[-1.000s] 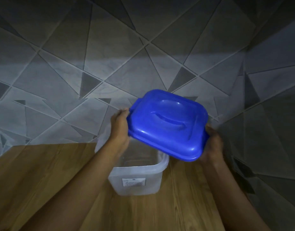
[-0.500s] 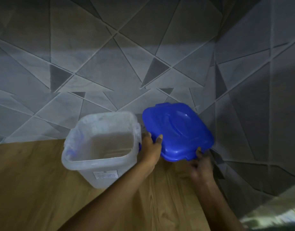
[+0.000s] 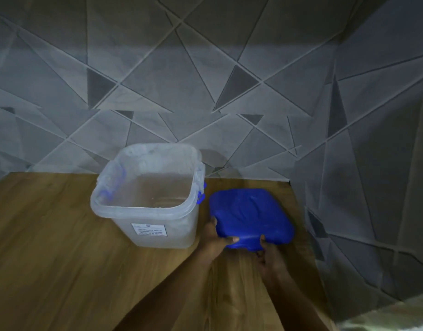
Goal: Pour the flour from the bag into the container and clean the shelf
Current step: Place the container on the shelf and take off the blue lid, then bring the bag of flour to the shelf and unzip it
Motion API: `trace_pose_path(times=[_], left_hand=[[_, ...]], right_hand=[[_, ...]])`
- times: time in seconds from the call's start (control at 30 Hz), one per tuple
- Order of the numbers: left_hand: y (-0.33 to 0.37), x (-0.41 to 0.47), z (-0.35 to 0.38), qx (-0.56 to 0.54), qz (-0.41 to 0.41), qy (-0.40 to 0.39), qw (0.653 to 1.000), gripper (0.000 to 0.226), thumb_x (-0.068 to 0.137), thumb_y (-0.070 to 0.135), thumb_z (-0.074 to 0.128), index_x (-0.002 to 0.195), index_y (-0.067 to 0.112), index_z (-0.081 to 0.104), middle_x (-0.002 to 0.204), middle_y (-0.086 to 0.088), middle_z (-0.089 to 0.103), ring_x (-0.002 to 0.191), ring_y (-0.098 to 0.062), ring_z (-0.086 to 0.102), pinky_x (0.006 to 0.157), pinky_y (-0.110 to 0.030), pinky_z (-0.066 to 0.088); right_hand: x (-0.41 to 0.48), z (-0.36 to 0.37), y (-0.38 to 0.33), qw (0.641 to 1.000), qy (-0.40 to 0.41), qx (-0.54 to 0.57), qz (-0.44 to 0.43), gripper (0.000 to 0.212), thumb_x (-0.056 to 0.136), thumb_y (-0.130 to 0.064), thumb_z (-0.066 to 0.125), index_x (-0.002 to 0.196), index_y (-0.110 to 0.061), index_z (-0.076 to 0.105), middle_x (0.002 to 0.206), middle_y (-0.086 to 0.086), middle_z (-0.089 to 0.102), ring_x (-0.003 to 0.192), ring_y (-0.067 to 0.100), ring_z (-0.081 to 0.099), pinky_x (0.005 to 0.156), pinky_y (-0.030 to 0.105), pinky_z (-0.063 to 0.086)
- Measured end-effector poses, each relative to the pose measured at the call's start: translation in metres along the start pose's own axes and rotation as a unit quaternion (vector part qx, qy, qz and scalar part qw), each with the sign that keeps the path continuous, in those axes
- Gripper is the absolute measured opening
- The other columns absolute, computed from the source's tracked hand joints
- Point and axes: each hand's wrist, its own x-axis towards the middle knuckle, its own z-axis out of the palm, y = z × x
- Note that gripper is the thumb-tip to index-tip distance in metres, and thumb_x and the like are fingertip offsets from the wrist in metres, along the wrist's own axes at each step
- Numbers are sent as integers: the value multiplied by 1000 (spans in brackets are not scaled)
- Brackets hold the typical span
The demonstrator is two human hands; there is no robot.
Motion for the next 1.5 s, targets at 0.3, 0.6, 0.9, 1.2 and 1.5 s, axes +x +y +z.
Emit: trace_pose_path(times=[0.3, 0.6, 0.9, 1.2, 1.5], left_hand=[[-15, -2, 4, 139, -11, 20, 990, 72, 86, 16, 75, 147, 16, 37, 141, 0, 51, 132, -20, 51, 100, -23, 43], [-17, 0, 15, 236, 4, 36, 971, 65, 98, 19, 59, 155, 15, 26, 155, -5, 37, 144, -22, 36, 113, -31, 35], [30, -49, 7, 41, 139, 117, 983, 22, 98, 14, 60, 119, 18, 65, 115, 10, 69, 114, -4, 63, 94, -22, 54], [108, -107, -56, -86, 269, 155, 947, 16, 98, 4, 60, 107, 13, 70, 106, 2, 75, 107, -18, 70, 95, -36, 55], [160, -156, -178, -82, 344, 245, 903, 12, 97, 9, 62, 107, 9, 68, 108, -1, 74, 108, -18, 69, 97, -42, 55]], right_hand=[[14, -20, 2, 980, -15, -175, 95, 41, 94, -21, 66, 125, 0, 50, 90, 24, 75, 87, 36, 72, 64, 38, 56], [19, -17, 1, 982, -39, -183, 26, 23, 97, -18, 61, 116, -5, 61, 105, 16, 74, 96, 25, 72, 70, 31, 55], [-25, 15, -29, 964, -46, -184, -184, 7, 91, -4, 66, 95, -8, 70, 93, 12, 75, 87, 24, 75, 76, 30, 59], [-93, 66, -51, 904, -127, -175, -370, 10, 92, 3, 63, 88, -4, 69, 84, 12, 74, 81, 29, 73, 73, 31, 57], [-199, 164, -37, 851, -234, -124, -454, 10, 90, 6, 62, 85, -1, 68, 85, 21, 71, 76, 31, 69, 74, 36, 54]])
